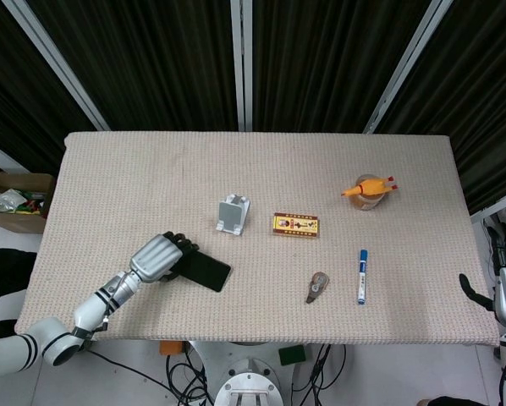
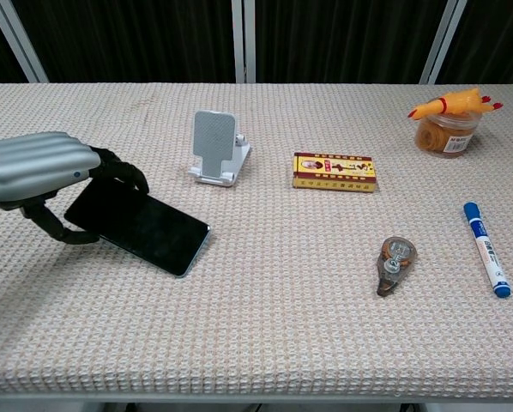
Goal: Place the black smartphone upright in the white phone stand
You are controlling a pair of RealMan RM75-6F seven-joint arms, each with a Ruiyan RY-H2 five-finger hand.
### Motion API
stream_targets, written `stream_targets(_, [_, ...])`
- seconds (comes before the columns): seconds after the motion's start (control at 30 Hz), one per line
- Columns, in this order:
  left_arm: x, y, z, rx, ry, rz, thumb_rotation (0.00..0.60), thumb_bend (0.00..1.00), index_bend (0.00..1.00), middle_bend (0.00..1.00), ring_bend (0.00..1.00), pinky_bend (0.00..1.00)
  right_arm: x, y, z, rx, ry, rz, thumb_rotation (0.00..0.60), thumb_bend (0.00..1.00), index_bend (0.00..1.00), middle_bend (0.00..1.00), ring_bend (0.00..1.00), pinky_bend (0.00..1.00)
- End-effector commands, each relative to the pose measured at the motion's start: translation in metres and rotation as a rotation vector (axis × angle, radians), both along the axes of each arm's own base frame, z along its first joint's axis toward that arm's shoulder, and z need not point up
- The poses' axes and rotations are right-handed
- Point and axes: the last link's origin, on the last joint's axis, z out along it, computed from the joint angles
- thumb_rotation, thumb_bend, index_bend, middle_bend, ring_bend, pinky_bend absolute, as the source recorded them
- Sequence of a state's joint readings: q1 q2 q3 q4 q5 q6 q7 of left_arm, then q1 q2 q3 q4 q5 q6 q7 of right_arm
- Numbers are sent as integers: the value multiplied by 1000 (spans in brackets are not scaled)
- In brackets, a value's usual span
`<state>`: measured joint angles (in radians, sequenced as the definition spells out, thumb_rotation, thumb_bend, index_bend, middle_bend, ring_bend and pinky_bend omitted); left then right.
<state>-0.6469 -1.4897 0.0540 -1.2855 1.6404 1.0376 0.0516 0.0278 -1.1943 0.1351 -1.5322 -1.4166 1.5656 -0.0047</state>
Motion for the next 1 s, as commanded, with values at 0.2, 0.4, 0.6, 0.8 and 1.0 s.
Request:
stream_targets(0.2, [4,1,19,55,-34,-38,600,351,749,659,374,478,0,-1,1,-3,1,4,600,294,0,0,0,0])
stream_targets(0.4, [9,4,51,128,-33,-98,600,352,753,687,427,507,1,-1,2,-4,2,7,600,294,0,0,0,0])
stream_targets(0.6, [21,12,85,199,-9,-165,600,352,775,723,475,549,2,0,2,-9,1,9,600,294,0,0,0,0])
stream_targets(0.8, [45,29,117,261,78,-302,600,352,782,731,492,569,5,0,4,-17,8,15,600,294,0,0,0,0])
stream_targets(1.0, [77,44,134,324,275,-518,600,352,789,736,496,569,8,2,3,-23,10,14,600,294,0,0,0,0])
